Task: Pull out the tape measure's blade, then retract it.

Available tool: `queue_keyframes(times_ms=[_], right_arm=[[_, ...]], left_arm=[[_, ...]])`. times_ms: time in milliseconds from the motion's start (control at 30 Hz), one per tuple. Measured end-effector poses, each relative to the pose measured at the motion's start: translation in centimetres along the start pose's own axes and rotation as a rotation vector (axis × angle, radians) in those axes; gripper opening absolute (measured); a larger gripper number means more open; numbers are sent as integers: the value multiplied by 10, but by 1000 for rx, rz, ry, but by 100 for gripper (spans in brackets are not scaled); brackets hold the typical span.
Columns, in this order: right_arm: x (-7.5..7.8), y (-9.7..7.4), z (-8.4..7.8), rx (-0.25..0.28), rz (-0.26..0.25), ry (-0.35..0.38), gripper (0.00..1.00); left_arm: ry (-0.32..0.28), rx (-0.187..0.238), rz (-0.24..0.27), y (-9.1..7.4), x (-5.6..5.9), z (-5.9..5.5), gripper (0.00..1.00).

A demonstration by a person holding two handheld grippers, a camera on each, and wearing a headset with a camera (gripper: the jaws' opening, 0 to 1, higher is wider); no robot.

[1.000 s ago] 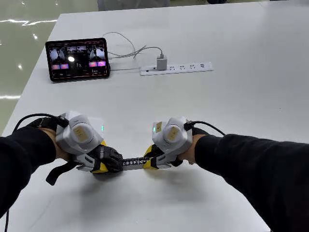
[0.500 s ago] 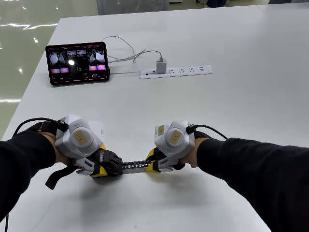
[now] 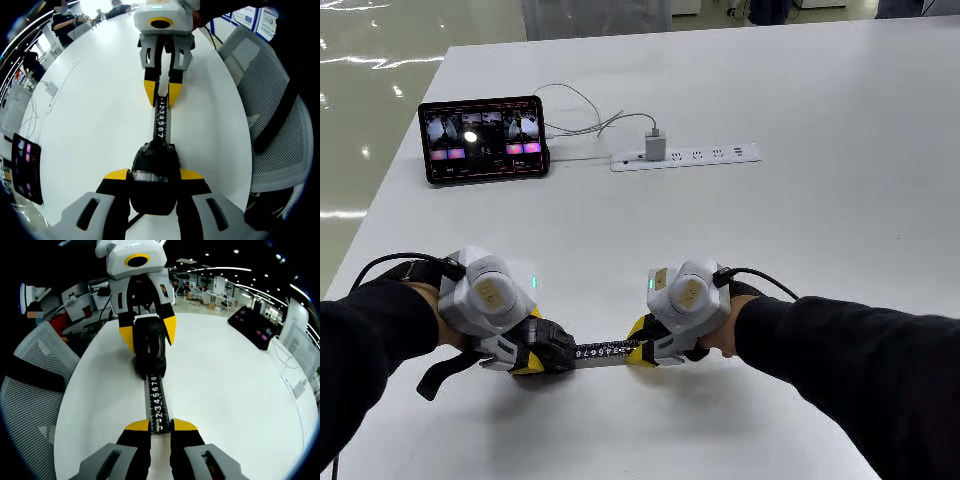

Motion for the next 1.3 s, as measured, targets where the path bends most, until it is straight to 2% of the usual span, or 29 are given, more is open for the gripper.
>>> queue_keyframes(times_ms=[1300], right_arm=[[-1,-17,-17,-1,0,20,10]], left_arm=[[-8,3,2,-1,1,1,29]])
Point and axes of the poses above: the centre of the closed fingertips' face, and the gripper's own axes: y roughly forward along the fingers, x roughly to its right, z roughly out of its top, the point moved 2 cm from there along -y, roughly backward along the fingers, and after that the axes turned 14 degrees about z, right-handed, at the moved point
